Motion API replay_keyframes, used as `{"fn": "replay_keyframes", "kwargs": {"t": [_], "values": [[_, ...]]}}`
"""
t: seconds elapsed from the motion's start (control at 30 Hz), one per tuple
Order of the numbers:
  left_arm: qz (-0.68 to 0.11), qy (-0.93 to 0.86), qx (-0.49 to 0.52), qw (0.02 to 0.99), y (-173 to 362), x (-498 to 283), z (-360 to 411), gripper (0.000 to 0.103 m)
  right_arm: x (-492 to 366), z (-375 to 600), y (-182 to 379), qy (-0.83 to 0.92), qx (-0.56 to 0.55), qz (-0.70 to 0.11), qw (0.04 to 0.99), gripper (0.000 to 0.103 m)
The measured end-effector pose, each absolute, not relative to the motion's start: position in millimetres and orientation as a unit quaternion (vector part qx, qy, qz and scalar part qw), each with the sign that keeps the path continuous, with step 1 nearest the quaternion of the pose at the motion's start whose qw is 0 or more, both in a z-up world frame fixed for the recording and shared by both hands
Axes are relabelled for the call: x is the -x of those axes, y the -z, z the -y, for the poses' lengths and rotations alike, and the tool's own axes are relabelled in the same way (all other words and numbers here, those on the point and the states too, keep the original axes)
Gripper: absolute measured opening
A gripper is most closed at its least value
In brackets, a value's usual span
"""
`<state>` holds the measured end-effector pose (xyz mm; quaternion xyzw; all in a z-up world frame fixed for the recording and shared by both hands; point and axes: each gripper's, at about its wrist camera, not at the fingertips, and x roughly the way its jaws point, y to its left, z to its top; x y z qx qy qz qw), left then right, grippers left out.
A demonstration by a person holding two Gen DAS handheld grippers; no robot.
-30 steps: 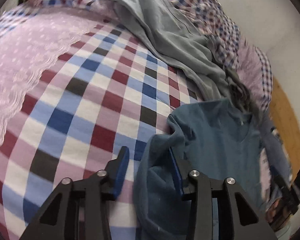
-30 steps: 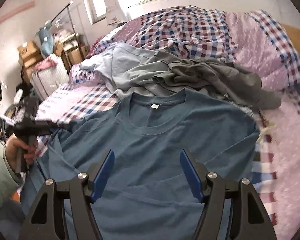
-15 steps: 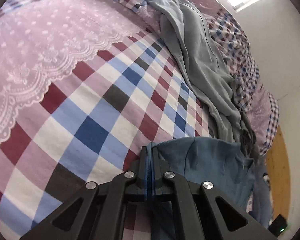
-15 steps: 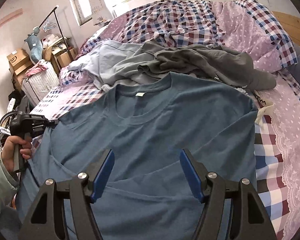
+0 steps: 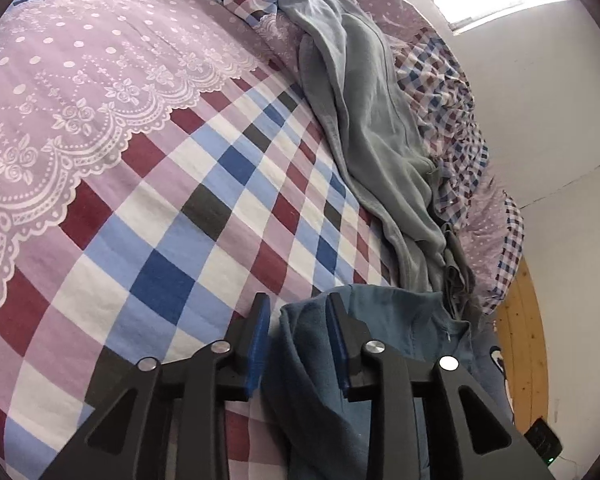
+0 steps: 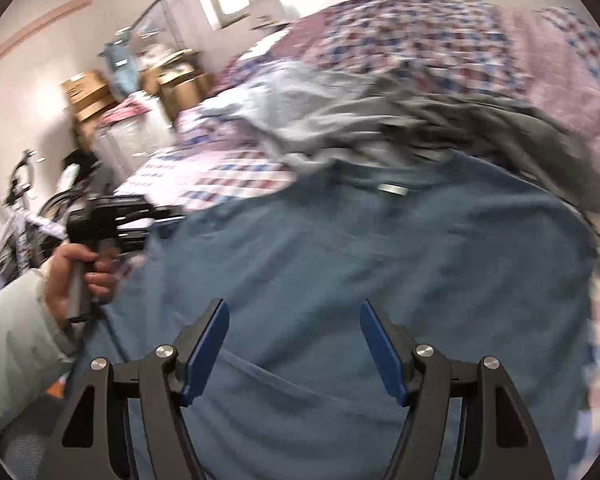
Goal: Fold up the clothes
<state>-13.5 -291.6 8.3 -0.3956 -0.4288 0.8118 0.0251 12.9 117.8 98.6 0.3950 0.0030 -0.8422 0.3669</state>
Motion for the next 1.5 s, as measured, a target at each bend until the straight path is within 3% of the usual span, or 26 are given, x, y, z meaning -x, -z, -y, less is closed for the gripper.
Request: {"fn": "replay_keyframes", "kwargs": {"t": [0.23, 0.53, 0.7, 0.93, 1.03, 1.07, 1.13, 1.33, 1.5], "values": [[0.456, -0.806, 0.376, 0.035, -9.7, 5.1, 307.6, 0.033, 17.4, -12.7, -103.4, 0.755, -0.423, -0.012, 0.501, 0.072], [0.474, -0.802, 0.363, 0.024, -9.2, -6.4, 332.2, 0.033, 33.9, 111.9, -91.7, 0.700, -0.457, -0.114, 0.536, 0.070], [0.501, -0.791, 0.349, 0.023, -6.3, -13.4, 346.4, 0.033, 31.0, 160.2, -81.6, 0.699, -0.463, -0.179, 0.515, 0.050], [0.507, -0.788, 0.348, 0.025, -6.4, -15.5, 349.5, 0.033, 43.5, 202.8, -59.2, 0.703, -0.493, -0.232, 0.458, 0.040], [0.515, -0.784, 0.346, 0.033, -6.0, -15.8, 351.6, 0.033, 48.6, 212.6, -47.7, 0.696, -0.511, -0.235, 0.446, 0.008], [0.514, -0.784, 0.346, 0.036, -6.6, -16.0, 351.4, 0.033, 46.9, 216.5, -43.4, 0.693, -0.513, -0.251, 0.441, 0.002], [0.513, -0.784, 0.348, 0.043, -7.7, -16.4, 350.9, 0.033, 49.3, 212.7, -53.0, 0.698, -0.505, -0.242, 0.445, 0.002], [0.441, -0.805, 0.385, 0.101, -23.2, -9.1, 319.5, 0.033, 111.8, 138.4, -98.5, 0.765, -0.495, -0.064, 0.407, 0.000], [0.381, -0.811, 0.425, 0.122, -25.1, -6.3, 291.8, 0.033, 131.1, 123.7, -87.8, 0.774, -0.516, -0.087, 0.358, 0.001]]}}
